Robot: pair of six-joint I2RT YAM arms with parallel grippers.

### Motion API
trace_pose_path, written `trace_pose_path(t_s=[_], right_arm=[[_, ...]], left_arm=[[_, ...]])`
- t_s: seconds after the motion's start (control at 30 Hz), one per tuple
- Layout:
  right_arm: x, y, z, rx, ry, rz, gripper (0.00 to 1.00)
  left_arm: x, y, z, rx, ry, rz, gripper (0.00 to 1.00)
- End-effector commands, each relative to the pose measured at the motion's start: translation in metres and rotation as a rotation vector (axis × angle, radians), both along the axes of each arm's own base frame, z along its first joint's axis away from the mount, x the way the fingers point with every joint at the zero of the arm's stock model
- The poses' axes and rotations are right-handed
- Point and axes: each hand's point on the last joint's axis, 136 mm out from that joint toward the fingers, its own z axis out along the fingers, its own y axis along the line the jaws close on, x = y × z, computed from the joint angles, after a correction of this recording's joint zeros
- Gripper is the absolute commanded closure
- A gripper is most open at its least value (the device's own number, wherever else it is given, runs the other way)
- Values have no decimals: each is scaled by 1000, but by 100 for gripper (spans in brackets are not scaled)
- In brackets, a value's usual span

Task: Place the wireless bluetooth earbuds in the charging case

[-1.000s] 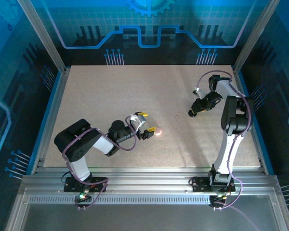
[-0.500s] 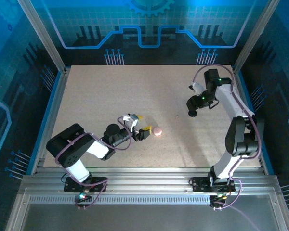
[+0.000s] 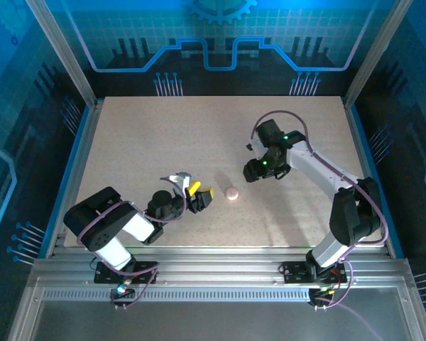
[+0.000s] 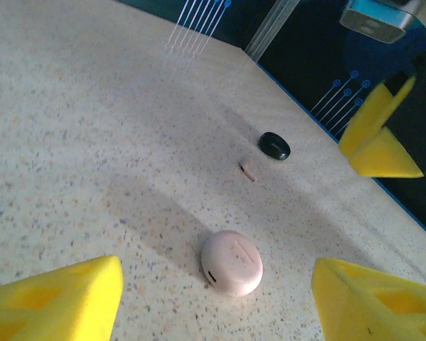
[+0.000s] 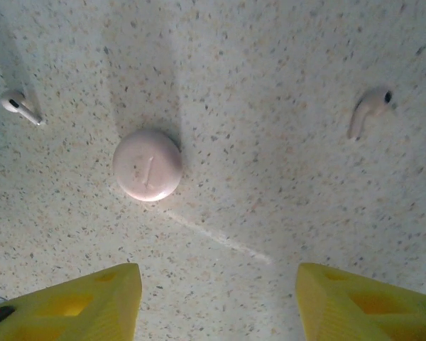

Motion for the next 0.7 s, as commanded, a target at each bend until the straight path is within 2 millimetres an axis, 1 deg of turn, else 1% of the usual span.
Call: trace_pose_path(t_s=[0.0,0.13,0.23,0.3,0.43,0.53,0.67], right_arm=[[-7,-3,-6,-10,30,-184,39],[-9,2,-9,57,13,-249,38],[-5,6,-3,114,-40,-259,38],[-2,8,2,151,-74,-263,38],[0,8,8,202,-120,-269,38],[0,2,9,219,-138,-275,37],[-1,-6,7,290,-144,-305,37]], left_arm=[[-1,7,-5,-79,80,45,30],[-1,7,-3,-81,98,43,34],[-1,1,0,-27,123,17,35],[0,-1,4,52,134,9,35],[0,0,28,257,89,-28,29],[-1,-1,43,380,47,-81,27],[-2,-8,52,523,22,-186,25]])
